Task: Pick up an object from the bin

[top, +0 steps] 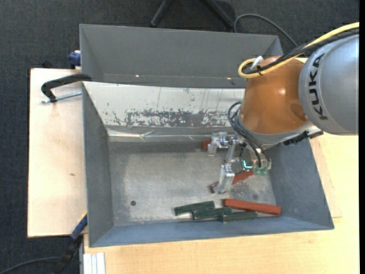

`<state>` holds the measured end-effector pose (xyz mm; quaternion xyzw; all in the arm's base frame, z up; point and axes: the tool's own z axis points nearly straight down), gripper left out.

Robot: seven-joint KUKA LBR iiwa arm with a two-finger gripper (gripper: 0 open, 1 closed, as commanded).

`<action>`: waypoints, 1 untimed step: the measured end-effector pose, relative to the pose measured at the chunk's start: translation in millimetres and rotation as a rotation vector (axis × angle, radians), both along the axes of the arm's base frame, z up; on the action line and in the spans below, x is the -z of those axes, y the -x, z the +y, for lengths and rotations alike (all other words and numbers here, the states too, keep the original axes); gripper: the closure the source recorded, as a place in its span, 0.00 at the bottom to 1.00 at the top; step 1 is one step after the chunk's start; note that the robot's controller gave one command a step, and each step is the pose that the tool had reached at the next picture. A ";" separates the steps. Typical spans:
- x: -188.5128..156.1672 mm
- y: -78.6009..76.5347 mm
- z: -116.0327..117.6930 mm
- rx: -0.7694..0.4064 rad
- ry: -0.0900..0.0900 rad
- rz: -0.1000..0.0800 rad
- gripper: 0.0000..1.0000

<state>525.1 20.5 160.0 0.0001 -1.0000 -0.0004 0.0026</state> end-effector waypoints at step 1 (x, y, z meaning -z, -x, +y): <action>93.0 -62.4 24.5 -0.134 -0.001 -0.009 0.00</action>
Offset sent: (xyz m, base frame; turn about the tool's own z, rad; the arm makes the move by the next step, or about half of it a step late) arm 0.0612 0.0230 -0.0900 -0.1336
